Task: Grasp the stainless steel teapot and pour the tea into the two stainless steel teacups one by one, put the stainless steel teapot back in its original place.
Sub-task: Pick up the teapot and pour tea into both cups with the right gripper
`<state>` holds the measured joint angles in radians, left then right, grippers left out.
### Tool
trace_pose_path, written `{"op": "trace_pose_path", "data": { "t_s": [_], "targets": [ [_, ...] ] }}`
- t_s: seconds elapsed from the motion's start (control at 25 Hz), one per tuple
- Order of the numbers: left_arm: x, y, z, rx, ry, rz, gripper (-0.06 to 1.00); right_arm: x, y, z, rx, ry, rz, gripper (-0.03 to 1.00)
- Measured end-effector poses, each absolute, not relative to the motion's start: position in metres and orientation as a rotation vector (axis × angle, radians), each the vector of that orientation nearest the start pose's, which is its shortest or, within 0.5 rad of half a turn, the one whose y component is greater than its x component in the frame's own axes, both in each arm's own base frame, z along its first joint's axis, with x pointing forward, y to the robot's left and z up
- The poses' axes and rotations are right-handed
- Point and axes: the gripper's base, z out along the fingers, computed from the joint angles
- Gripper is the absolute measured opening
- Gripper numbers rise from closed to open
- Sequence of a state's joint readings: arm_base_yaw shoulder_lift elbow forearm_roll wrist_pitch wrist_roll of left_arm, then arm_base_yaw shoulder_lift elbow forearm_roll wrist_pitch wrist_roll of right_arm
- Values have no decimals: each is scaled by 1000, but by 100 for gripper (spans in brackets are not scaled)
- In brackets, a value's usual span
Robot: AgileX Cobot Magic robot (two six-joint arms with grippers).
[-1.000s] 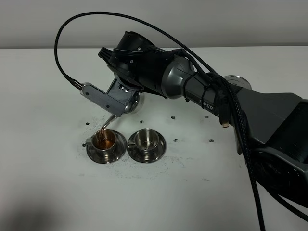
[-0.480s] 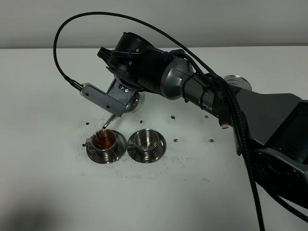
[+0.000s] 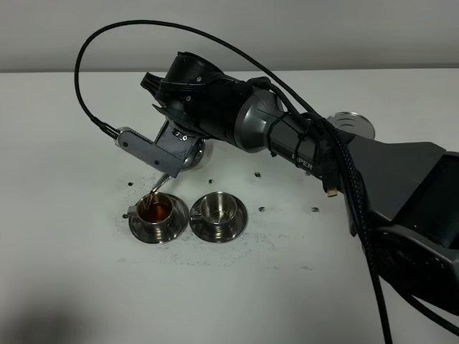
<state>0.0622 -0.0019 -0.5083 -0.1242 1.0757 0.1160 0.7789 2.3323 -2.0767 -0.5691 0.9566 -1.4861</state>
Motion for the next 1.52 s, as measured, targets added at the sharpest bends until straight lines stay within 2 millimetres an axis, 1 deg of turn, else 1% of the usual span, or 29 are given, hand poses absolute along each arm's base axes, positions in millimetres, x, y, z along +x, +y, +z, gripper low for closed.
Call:
{"op": "trace_pose_path", "data": {
  "t_s": [1.52],
  "targets": [
    [-6, -10, 279, 63, 2042, -37, 54, 395, 333, 211, -2629, 861, -975, 17]
  ]
}}
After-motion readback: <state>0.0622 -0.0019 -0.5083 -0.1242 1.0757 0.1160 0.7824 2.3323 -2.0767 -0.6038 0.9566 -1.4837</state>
